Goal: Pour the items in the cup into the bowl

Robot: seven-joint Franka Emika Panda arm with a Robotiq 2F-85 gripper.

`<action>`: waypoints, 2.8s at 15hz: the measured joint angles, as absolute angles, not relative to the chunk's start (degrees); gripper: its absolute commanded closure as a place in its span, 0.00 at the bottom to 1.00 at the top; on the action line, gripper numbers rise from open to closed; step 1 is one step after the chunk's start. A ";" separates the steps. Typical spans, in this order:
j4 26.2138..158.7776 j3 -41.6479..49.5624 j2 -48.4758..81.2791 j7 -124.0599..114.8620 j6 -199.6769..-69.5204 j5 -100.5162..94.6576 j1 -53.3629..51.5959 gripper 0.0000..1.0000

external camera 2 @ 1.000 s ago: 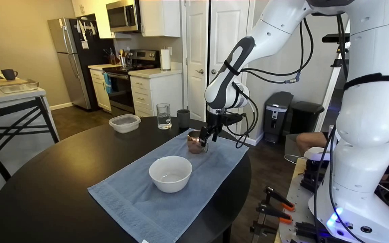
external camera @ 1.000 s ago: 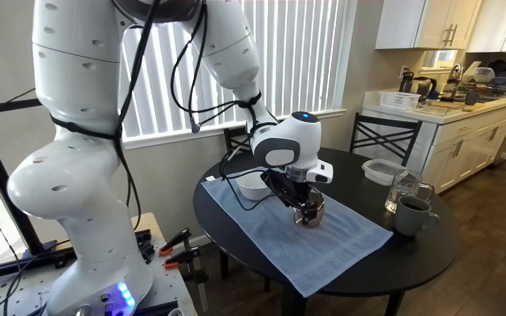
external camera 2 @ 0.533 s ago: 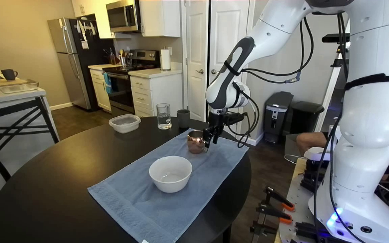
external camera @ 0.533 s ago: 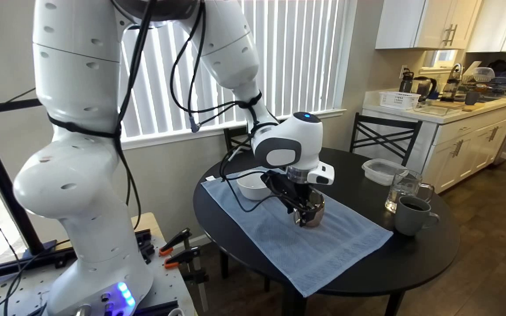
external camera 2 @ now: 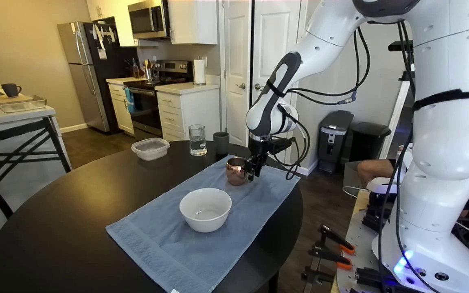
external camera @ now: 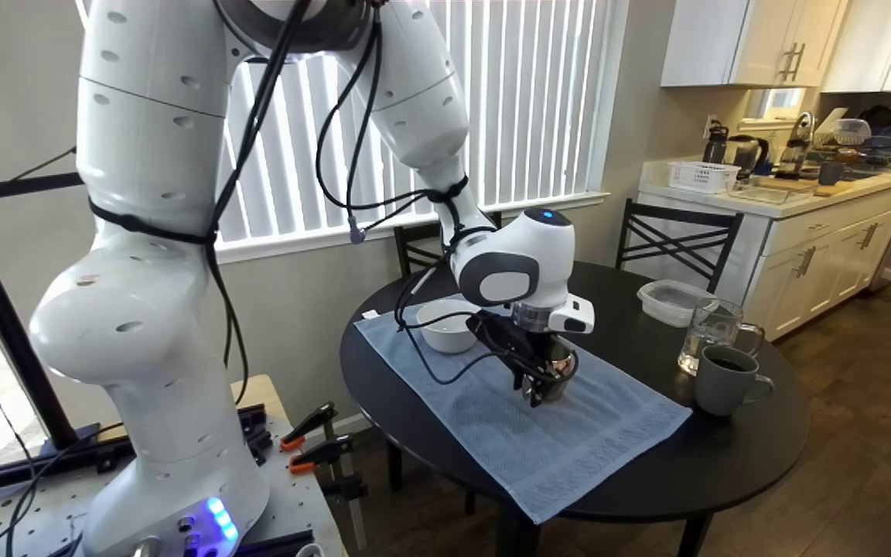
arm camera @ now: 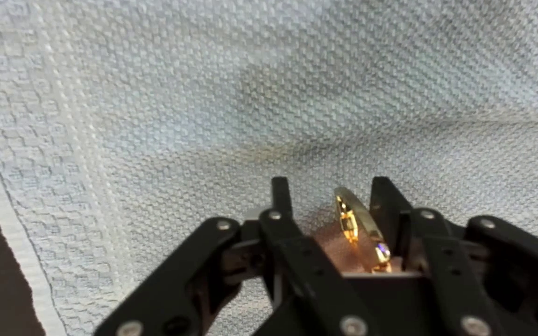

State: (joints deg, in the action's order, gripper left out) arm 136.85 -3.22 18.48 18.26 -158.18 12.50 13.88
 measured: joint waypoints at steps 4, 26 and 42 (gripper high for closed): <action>135.59 -3.18 20.28 18.27 -158.18 11.15 13.88 0.69; 134.39 -5.31 16.72 26.35 -157.35 6.94 15.04 0.96; 133.95 -3.25 6.19 61.09 -129.77 22.18 11.18 0.96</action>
State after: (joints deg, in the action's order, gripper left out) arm 133.95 -3.25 6.19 61.09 -129.77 22.18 11.18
